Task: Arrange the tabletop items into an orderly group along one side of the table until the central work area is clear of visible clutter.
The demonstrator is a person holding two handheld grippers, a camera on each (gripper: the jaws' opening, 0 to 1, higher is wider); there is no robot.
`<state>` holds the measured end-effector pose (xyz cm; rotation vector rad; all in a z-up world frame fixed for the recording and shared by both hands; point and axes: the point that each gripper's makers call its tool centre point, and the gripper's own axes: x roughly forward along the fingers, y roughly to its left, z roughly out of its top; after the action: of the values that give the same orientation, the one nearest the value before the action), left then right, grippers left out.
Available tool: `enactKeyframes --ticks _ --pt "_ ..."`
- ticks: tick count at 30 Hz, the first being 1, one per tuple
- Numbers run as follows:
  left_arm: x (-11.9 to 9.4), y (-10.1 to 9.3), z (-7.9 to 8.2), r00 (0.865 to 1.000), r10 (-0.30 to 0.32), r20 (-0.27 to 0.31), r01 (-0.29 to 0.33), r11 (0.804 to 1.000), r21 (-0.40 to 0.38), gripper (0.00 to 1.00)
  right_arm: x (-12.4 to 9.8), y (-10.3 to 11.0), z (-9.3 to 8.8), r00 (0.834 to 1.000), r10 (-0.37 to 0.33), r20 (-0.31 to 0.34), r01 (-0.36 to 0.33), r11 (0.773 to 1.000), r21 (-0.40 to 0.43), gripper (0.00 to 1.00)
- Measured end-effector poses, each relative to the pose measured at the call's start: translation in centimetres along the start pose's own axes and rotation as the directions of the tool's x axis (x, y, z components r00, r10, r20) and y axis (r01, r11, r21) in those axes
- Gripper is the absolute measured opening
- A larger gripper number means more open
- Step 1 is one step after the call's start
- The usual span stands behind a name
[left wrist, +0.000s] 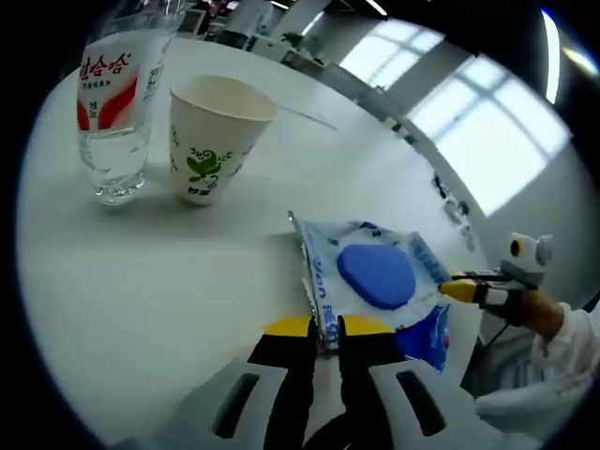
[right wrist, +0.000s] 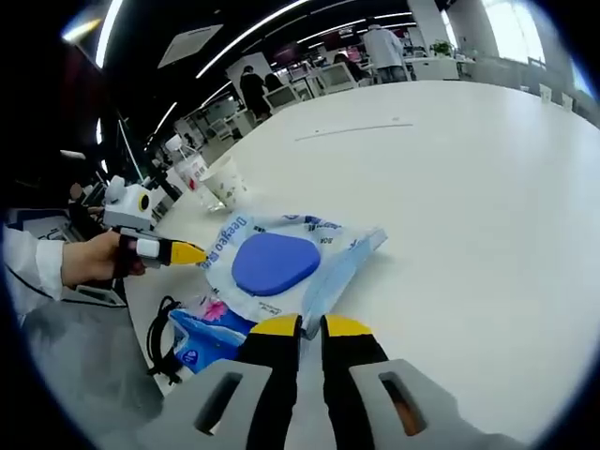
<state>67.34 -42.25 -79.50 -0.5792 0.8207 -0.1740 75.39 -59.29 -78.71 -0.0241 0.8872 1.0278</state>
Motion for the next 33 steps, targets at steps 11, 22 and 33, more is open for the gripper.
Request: enactKeyframes --ticks 11,22,33 --pt "-0.9 -1.1 1.1 0.999 0.026 0.040 -0.030 0.995 0.098 0.00 -0.5 0.9 0.9 0.999 -0.006 0.035 0.007 0.999 -0.040 0.00" --pt "-2.0 -0.7 3.3 0.990 0.059 0.125 -0.075 0.989 0.128 0.00 -0.1 1.6 2.9 0.998 0.000 0.062 0.006 0.995 -0.096 0.00" --pt "-1.7 0.2 5.7 0.978 0.094 0.186 -0.119 0.984 0.129 0.00 0.9 1.3 4.7 0.997 0.001 0.073 0.008 0.992 -0.126 0.00"
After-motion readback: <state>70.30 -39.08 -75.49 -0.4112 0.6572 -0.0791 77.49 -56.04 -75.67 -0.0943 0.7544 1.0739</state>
